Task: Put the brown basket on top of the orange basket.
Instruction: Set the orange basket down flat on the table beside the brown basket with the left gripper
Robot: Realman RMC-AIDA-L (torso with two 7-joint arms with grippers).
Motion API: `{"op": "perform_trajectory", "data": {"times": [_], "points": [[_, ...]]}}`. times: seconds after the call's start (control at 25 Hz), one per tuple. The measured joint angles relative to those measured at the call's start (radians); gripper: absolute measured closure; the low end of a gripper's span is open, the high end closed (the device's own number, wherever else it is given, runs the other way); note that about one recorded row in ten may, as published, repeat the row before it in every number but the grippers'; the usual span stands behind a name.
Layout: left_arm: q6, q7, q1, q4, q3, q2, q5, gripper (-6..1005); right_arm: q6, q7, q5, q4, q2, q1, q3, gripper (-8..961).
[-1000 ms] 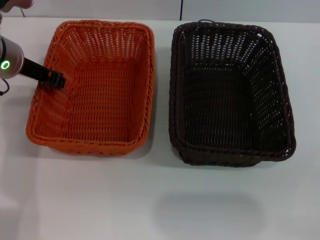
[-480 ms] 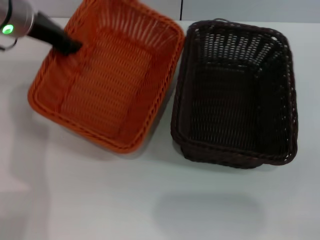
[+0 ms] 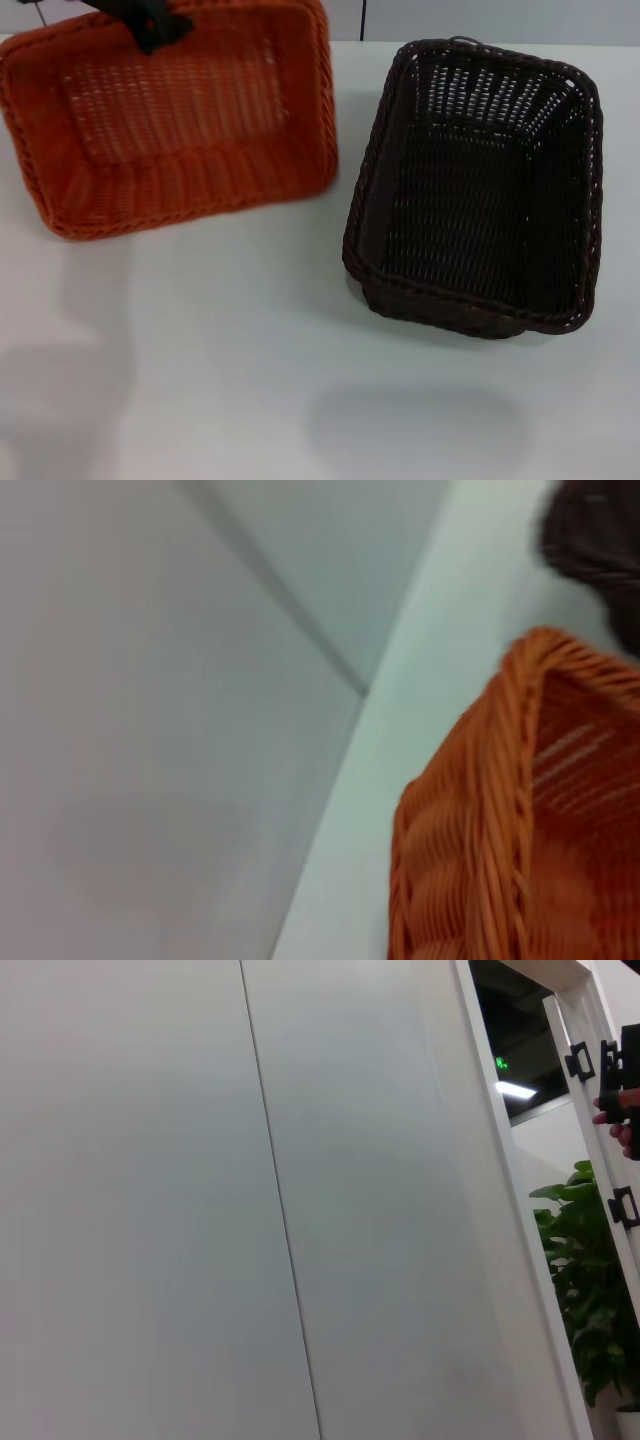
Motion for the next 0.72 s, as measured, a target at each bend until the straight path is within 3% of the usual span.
{"op": "perform_trajectory", "data": {"times": [0.28,0.72], "points": [[0.013,0.125,-0.07,-0.11,0.027,-0.004,-0.014,831,0.001,0.0,-0.009,-0.007,0.0,0.008,-0.009,144],[-0.13,0.213,-0.121,-0.064,0.022,0.002,0.008,845,-0.003,0.0,-0.025,-0.01,0.003,0.013,-0.009,144]]}}
